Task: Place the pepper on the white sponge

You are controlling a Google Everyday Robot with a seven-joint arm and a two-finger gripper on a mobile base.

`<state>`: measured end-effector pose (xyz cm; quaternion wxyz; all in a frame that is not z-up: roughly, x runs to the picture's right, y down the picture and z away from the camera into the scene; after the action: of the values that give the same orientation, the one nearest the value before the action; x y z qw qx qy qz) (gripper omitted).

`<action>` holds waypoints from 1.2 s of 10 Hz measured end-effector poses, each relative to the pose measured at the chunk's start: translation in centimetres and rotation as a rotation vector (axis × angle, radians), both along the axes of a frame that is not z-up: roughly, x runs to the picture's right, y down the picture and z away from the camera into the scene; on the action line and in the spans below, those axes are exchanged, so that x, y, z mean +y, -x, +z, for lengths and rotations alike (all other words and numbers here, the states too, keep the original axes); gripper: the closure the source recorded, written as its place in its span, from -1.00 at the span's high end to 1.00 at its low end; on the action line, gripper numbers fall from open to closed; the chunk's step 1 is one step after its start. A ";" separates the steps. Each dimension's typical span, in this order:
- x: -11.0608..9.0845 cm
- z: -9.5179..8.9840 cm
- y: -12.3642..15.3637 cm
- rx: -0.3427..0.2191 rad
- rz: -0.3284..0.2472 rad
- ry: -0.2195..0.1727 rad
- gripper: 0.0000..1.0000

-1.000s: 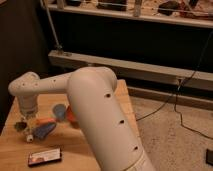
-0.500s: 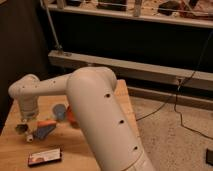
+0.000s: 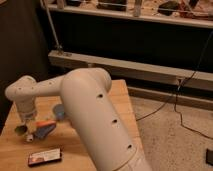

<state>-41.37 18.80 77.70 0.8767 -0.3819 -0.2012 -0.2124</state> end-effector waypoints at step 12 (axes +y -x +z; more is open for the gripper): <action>-0.9 1.6 -2.4 0.070 0.000 -0.005 -0.57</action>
<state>-39.01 17.90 79.28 0.8842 -0.3868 -0.1699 -0.1994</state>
